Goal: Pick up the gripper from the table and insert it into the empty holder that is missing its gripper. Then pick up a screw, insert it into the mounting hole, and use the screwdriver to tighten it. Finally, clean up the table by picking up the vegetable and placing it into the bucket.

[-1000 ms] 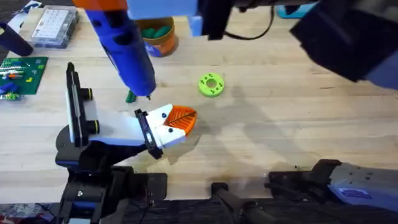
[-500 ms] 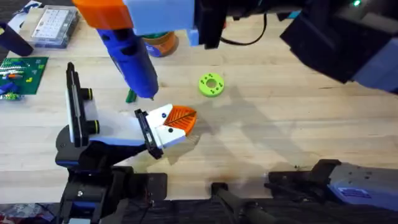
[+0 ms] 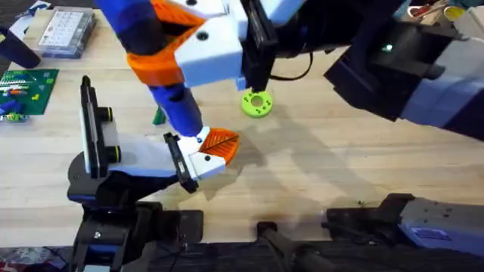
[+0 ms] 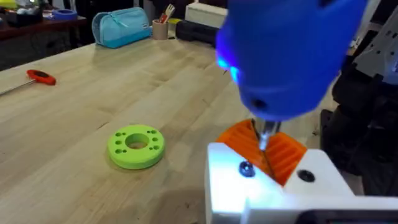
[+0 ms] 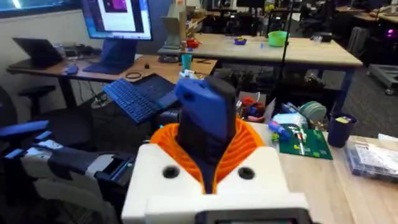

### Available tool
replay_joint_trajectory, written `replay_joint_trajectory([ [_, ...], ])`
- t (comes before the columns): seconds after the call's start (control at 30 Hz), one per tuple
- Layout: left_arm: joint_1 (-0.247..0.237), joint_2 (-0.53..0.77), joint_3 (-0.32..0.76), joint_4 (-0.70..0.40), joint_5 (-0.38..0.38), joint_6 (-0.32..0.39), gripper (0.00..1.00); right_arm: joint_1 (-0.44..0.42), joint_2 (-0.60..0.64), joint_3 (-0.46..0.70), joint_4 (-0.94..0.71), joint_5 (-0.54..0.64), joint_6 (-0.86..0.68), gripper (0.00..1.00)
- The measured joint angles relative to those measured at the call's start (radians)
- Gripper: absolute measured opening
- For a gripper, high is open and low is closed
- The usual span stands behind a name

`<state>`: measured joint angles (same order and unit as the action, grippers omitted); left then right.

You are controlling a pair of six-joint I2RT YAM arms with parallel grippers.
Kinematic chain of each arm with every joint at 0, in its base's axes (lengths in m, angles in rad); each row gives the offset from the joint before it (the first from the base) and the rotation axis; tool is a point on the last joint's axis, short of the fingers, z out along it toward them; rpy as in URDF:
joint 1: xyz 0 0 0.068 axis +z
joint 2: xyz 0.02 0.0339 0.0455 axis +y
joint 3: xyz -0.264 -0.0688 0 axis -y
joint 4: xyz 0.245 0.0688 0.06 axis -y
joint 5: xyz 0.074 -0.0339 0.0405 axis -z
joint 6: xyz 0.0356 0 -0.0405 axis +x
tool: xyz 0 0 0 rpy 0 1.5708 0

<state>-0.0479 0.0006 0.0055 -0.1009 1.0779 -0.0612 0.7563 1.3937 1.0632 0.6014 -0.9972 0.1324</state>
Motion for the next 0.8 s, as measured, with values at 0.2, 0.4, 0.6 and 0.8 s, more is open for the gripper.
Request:
replay_joint_trajectory([
  [0.2, 0.0, 0.0, 0.0, 0.0, 0.0, 0.0, 0.02, 0.0, 0.0, -0.018, -0.003, -0.018, -0.032, 0.048],
  [0.4, 0.0, 0.0, 0.0, 0.0, 0.0, 0.0, 0.02, 0.0, 0.0, -0.018, -0.003, -0.021, -0.055, 0.047],
  [0.6, 0.0, 0.0, 0.0, 0.0, 0.0, 0.0, 0.02, 0.0, 0.0, -0.018, -0.003, -0.022, -0.06, 0.047],
  [0.8, 0.0, 0.0, 0.0, 0.0, 0.0, 0.0, 0.02, 0.0, 0.0, -0.018, -0.003, -0.022, -0.065, 0.047],
])
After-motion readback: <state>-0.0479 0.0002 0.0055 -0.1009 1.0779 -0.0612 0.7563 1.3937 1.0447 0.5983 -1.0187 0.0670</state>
